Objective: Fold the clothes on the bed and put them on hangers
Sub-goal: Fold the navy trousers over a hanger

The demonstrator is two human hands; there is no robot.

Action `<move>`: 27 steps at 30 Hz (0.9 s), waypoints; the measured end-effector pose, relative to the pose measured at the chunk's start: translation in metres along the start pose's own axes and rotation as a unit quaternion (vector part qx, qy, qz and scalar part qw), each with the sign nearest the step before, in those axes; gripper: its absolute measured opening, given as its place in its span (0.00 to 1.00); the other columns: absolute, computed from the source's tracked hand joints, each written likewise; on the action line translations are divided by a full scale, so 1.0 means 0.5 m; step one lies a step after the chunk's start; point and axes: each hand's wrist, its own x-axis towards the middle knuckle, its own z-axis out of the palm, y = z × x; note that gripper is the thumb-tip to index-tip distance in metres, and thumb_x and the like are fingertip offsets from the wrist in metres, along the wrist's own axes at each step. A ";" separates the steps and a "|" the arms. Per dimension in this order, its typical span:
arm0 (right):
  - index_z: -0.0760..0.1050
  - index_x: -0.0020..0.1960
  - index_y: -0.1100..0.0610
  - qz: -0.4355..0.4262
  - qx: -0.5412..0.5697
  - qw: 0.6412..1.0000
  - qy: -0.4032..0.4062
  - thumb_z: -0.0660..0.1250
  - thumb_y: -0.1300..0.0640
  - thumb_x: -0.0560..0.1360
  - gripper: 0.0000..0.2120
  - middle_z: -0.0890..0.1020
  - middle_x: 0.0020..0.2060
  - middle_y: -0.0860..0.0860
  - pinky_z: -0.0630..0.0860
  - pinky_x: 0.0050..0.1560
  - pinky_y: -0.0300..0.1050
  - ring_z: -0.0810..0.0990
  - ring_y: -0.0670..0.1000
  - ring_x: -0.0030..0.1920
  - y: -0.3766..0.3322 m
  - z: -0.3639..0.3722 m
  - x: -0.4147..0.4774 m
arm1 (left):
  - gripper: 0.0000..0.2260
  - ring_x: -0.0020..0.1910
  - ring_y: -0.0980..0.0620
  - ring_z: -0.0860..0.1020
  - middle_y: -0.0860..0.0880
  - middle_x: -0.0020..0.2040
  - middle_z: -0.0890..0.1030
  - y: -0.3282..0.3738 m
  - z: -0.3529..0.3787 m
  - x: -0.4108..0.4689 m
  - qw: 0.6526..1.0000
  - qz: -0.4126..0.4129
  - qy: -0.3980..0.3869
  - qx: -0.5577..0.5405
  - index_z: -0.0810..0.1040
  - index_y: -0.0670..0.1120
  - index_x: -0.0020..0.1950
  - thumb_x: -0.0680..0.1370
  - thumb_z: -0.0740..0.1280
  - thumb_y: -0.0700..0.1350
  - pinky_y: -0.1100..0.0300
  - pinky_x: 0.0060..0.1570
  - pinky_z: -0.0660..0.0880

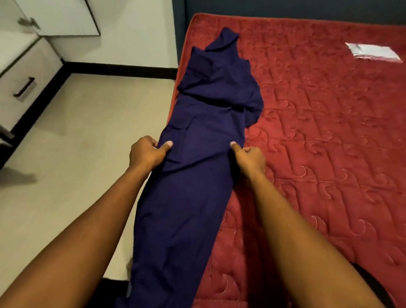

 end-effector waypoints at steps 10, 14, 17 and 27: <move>0.82 0.41 0.58 -0.020 0.094 0.994 -0.043 0.73 0.58 0.74 0.05 0.83 0.37 0.51 0.79 0.43 0.51 0.82 0.54 0.41 0.119 0.012 -0.180 | 0.10 0.40 0.45 0.79 0.43 0.43 0.81 -0.106 -0.081 -0.186 0.977 -0.070 -0.185 -0.078 0.77 0.42 0.41 0.79 0.73 0.45 0.54 0.38 0.79; 0.83 0.46 0.59 -0.033 -0.032 0.998 -0.046 0.72 0.56 0.70 0.08 0.85 0.40 0.51 0.81 0.43 0.46 0.84 0.53 0.42 0.121 -0.006 -0.238 | 0.08 0.34 0.43 0.79 0.42 0.38 0.81 -0.120 -0.091 -0.212 0.990 -0.057 -0.121 0.032 0.78 0.38 0.43 0.78 0.71 0.41 0.51 0.38 0.82; 0.81 0.46 0.61 -0.004 -0.058 0.996 -0.063 0.64 0.61 0.67 0.11 0.85 0.36 0.57 0.83 0.31 0.47 0.85 0.54 0.29 0.101 -0.036 -0.258 | 0.08 0.46 0.40 0.83 0.42 0.47 0.83 -0.084 -0.091 -0.246 0.981 0.011 -0.032 0.191 0.78 0.40 0.51 0.74 0.68 0.43 0.54 0.42 0.78; 0.82 0.56 0.64 -0.065 -0.206 0.975 -0.045 0.70 0.53 0.73 0.18 0.85 0.53 0.63 0.79 0.42 0.49 0.86 0.62 0.52 0.056 -0.235 -0.219 | 0.09 0.55 0.39 0.80 0.42 0.52 0.83 0.169 0.085 -0.374 0.936 0.294 -0.086 0.175 0.81 0.44 0.51 0.77 0.69 0.48 0.50 0.49 0.77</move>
